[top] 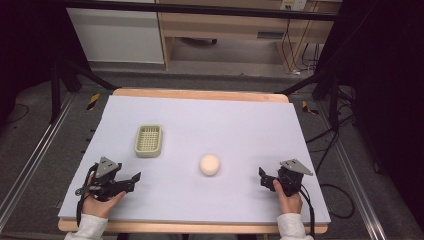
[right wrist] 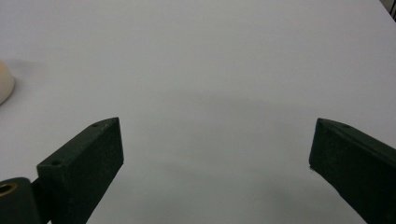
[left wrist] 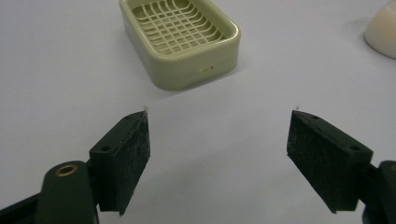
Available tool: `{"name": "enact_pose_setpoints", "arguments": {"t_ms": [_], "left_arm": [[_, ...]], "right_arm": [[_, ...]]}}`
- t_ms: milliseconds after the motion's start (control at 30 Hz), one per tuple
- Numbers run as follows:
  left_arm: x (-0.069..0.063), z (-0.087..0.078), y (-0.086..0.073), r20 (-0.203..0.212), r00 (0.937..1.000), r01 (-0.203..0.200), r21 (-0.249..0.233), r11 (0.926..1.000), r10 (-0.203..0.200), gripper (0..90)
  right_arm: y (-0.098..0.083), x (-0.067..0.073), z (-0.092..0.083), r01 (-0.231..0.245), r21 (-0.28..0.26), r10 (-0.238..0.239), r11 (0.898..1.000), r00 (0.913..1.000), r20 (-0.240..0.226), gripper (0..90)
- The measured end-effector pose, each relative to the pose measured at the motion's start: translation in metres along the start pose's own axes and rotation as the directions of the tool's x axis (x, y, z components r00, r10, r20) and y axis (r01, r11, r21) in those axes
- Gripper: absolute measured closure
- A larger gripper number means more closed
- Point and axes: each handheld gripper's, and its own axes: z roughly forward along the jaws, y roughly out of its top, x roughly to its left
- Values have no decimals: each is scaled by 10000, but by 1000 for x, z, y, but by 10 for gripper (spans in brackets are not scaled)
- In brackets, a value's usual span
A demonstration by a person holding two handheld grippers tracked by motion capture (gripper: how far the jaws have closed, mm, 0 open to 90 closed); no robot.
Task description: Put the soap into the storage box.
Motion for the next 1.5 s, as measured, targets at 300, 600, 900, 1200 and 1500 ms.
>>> {"name": "enact_pose_setpoints", "arguments": {"t_ms": [300, 600, 900, 1200, 1500], "left_arm": [[-13, 7, 7, 277, 9991, -325, 60, 9995, 323, 214], [-20, 14, 15, 463, 9976, -516, 145, 9986, 508, 215], [-33, 20, 25, 817, 9940, -742, 154, 9971, 727, 221], [-52, 31, 35, 1182, 9882, -997, 177, 9949, 969, 221], [-67, 37, 43, 1497, 9832, -1079, 168, 9940, 1042, 221]], "right_arm": [[0, -1, -1, -167, -85, 166, 9998, 9998, -110, 32], [0, -2, 0, -180, -42, 180, 9998, 9998, -89, 37], [0, -2, 1, -184, 91, 186, 9998, 9997, -170, 37], [0, -2, 1, -189, 142, 191, 9997, 9997, -137, 38], [1, -2, 2, -117, 187, 119, 9998, 9998, -153, 38]]}}
